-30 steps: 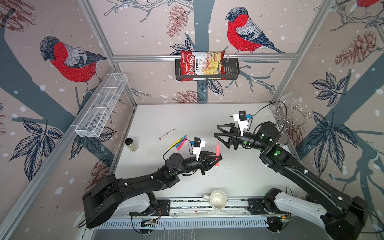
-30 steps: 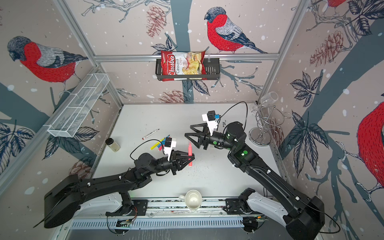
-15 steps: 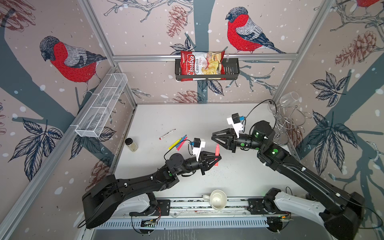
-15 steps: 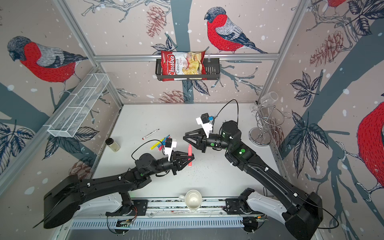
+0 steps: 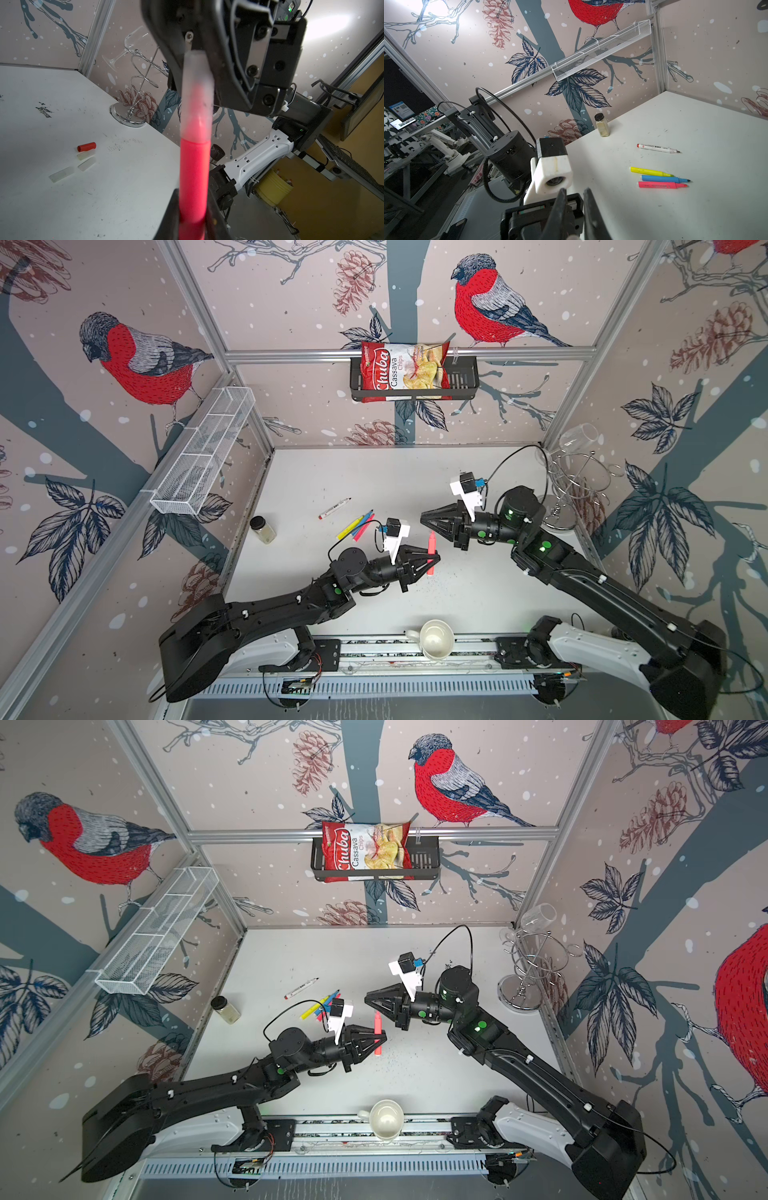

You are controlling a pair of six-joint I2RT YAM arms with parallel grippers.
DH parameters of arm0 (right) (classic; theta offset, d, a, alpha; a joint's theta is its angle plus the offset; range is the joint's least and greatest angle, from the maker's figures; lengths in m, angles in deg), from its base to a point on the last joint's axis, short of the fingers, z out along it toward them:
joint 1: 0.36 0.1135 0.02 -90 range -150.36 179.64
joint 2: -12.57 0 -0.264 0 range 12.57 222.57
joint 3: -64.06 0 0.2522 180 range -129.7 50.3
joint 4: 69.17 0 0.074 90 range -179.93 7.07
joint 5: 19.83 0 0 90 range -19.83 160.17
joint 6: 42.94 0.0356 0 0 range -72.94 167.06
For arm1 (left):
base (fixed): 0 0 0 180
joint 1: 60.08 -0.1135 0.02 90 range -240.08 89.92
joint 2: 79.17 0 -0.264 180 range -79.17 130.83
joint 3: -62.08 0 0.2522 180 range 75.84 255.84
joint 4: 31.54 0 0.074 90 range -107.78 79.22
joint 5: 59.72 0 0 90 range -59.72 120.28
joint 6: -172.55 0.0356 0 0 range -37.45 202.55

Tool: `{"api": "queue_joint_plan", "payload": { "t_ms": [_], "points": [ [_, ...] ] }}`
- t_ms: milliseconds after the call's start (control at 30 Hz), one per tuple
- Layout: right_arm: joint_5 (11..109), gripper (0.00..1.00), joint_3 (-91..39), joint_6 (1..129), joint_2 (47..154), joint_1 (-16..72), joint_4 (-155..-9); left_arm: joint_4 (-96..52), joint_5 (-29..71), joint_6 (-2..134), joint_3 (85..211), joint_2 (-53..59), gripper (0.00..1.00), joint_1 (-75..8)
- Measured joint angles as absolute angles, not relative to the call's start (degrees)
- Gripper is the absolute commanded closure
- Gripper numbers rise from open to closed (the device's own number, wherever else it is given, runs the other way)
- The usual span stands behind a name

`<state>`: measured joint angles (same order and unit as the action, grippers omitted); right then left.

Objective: Insert the pens into the pen caps
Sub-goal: 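Push the cap down over the highlighter with the right gripper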

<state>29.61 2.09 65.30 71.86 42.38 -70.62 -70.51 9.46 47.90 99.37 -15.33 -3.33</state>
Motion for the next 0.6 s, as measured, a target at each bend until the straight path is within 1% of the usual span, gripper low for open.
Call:
{"api": "queue_joint_plan", "payload": {
  "t_ms": [367, 600],
  "points": [
    [35.32, 0.99, 6.92, 66.54, 70.24, 43.98, -64.98, -66.95, 9.22, 47.94, 100.85, -15.38, 1.00, -3.83],
    [38.47, 1.00, 8.24, 66.72, 70.20, 44.92, -62.27, -63.32, 6.47, 48.29, 102.32, -16.14, 1.00, -5.99]
  ]
}}
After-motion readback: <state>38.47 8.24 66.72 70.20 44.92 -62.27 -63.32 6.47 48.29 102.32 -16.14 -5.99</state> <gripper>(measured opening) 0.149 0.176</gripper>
